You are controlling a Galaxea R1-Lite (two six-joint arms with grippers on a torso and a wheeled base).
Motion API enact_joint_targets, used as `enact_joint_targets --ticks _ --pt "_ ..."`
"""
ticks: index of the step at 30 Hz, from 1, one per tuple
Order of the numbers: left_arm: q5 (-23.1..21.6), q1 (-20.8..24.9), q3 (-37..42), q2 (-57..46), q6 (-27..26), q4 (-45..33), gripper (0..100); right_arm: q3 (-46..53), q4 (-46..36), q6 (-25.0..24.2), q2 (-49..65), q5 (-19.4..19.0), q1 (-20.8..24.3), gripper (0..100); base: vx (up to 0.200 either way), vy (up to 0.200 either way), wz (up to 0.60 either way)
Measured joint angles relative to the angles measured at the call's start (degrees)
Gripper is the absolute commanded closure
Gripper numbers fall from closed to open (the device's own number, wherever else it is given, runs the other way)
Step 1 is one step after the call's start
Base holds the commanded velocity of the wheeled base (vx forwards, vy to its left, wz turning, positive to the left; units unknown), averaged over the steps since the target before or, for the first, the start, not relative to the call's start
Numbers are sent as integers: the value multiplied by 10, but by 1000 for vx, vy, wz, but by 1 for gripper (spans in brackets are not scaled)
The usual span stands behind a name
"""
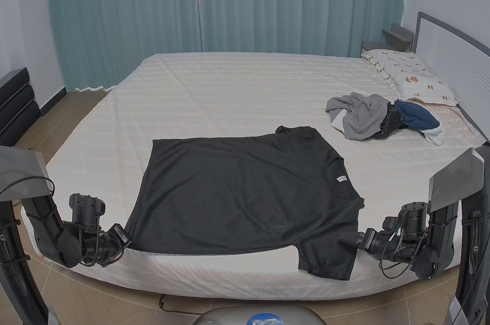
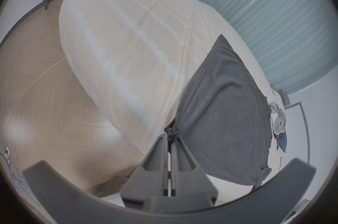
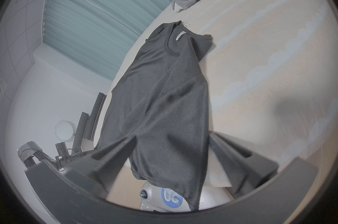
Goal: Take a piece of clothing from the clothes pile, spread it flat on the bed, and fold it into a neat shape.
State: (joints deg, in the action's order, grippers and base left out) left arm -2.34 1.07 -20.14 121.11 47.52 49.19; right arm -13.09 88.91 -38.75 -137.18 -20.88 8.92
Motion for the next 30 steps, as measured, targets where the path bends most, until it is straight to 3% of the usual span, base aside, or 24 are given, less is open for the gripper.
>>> enact_joint_targets --ticks 9,21,30 --pt "1 0 2 -2 -1 1 100 52 0 55 11 -1 -26 100 0 0 0" --pt "7 0 15 -20 -12 0 100 117 1 71 50 -5 -38 100 0 0 0" --pt "9 -1 37 -28 -58 1 100 121 -35 69 62 8 -29 100 0 0 0"
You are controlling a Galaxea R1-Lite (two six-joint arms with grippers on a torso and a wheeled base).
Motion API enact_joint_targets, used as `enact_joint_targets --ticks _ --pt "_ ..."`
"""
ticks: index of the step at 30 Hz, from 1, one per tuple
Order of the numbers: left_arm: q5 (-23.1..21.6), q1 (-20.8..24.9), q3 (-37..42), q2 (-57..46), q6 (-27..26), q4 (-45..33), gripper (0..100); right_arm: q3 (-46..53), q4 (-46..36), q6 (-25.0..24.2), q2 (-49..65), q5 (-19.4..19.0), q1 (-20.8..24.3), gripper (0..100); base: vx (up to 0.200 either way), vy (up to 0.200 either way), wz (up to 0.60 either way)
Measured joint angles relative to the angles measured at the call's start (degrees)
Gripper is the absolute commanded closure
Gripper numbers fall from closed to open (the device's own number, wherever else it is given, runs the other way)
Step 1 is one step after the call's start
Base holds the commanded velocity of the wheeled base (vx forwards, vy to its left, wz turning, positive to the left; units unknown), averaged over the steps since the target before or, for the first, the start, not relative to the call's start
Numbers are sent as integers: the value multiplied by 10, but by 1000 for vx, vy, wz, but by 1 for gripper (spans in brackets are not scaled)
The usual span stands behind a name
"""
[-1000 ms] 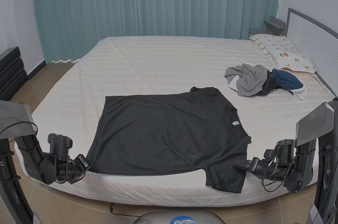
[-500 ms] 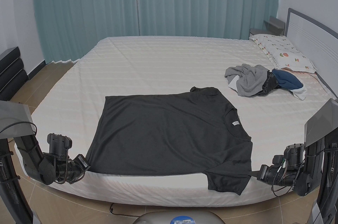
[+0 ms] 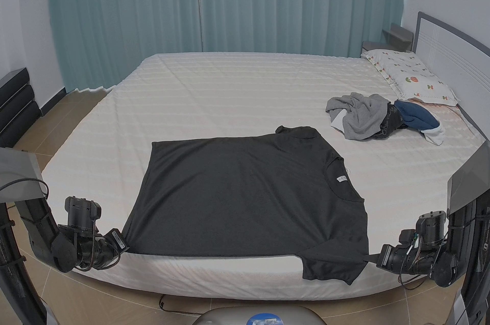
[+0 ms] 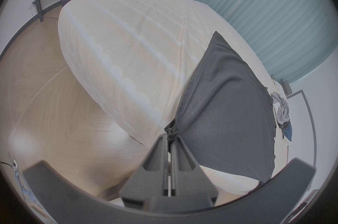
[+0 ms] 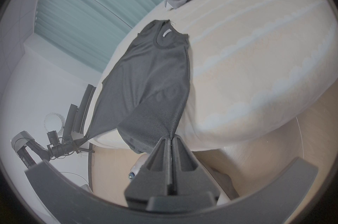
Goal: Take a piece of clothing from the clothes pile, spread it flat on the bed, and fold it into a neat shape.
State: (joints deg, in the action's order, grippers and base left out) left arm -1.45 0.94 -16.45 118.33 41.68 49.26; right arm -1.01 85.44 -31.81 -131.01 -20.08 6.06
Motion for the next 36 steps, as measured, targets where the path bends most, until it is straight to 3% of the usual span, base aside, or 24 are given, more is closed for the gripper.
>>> enact_joint_targets --ticks 7,12,23,36 --pt "0 -3 19 -6 -45 1 100 0 -75 6 29 8 5 100 0 0 0" --pt "0 -2 36 -17 -70 0 100 0 -113 39 51 45 7 100 0 0 0" --pt "8 -3 69 -24 -128 0 100 0 -159 49 69 107 39 100 0 0 0" --pt "29 2 94 -22 -165 1 100 0 -255 72 130 119 44 100 0 0 0"
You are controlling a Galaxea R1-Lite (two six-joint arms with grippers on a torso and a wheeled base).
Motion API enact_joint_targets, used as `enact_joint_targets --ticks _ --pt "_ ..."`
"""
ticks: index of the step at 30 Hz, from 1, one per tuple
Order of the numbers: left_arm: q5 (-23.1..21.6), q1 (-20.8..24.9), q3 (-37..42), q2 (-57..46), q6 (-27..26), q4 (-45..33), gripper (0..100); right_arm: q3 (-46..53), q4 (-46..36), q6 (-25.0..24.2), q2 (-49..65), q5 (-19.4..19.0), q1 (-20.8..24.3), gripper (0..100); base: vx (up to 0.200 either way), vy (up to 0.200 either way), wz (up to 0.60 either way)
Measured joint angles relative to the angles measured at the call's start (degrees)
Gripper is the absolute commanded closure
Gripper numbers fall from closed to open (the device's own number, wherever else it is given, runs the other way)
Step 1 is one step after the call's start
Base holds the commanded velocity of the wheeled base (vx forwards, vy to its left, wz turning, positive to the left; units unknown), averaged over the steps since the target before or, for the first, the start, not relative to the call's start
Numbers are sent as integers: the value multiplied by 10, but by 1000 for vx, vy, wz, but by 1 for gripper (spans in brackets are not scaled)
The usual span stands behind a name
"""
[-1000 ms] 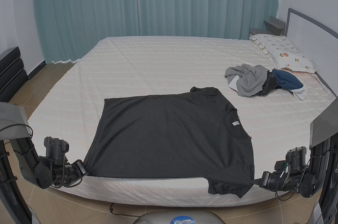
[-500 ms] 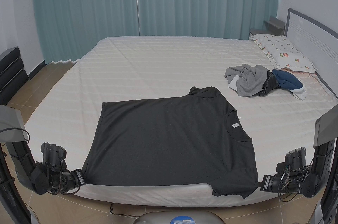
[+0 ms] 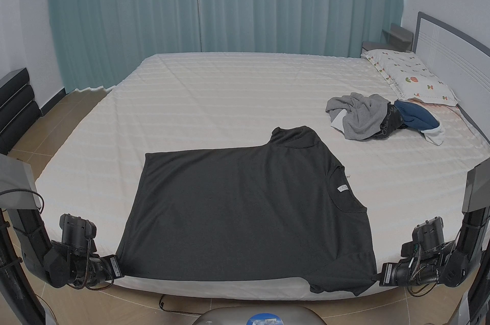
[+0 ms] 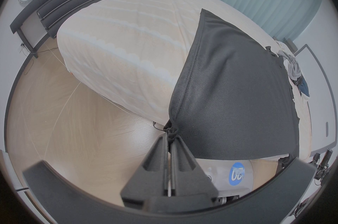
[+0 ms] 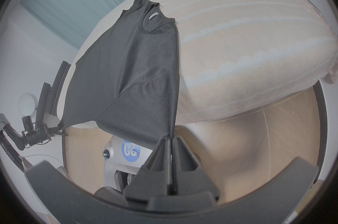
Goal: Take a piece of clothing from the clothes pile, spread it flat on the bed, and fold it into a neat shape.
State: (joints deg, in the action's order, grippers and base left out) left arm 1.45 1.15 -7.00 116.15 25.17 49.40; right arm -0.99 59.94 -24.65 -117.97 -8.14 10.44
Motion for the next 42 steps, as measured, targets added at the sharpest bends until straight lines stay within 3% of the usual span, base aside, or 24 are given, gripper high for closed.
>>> enact_joint_targets --ticks 7,16,26,34,42 --pt "1 15 12 -1 -4 0 100 0 -56 17 44 1 -3 100 0 0 0" --pt "3 24 39 -7 -47 1 100 0 -118 30 90 0 -4 100 0 0 0" --pt "34 25 59 -16 -89 2 100 0 -193 74 146 1 -8 100 0 0 0" --pt "37 25 60 -23 -86 8 100 -3 -186 75 163 1 -10 100 0 0 0" --pt "41 18 26 -28 -19 85 100 -74 -180 70 163 4 -23 100 0 0 0"
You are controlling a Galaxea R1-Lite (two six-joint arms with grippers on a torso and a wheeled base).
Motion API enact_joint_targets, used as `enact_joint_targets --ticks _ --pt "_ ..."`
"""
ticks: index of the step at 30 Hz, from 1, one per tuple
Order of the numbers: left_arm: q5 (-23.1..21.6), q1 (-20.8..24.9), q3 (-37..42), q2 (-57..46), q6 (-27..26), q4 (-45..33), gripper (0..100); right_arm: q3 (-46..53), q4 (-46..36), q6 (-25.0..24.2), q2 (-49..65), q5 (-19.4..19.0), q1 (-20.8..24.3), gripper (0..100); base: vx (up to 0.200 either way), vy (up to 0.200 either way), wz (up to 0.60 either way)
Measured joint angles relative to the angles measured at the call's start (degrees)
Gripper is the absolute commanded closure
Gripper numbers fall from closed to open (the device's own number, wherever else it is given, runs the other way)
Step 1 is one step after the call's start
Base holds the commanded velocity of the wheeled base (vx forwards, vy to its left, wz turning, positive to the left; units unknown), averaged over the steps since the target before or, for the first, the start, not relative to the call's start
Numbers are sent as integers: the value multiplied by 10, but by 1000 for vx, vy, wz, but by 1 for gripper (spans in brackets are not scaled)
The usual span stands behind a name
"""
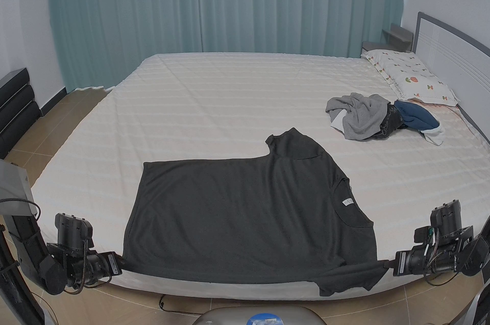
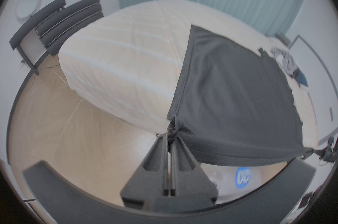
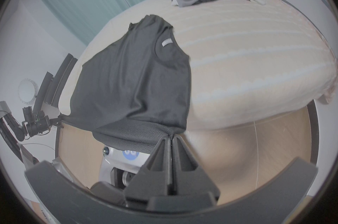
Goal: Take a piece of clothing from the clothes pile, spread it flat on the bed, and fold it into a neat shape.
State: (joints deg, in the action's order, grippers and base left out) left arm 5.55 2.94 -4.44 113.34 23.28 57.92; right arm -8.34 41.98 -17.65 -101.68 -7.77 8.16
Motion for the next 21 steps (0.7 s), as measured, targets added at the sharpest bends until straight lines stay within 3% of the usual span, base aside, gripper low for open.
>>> enact_joint_targets --ticks 14,21 --pt "5 1 -73 -1 33 17 100 -105 -11 -17 -17 18 -7 100 0 0 0" --pt "33 1 -86 -4 52 17 100 -114 -10 -19 -18 18 -7 100 0 0 0"
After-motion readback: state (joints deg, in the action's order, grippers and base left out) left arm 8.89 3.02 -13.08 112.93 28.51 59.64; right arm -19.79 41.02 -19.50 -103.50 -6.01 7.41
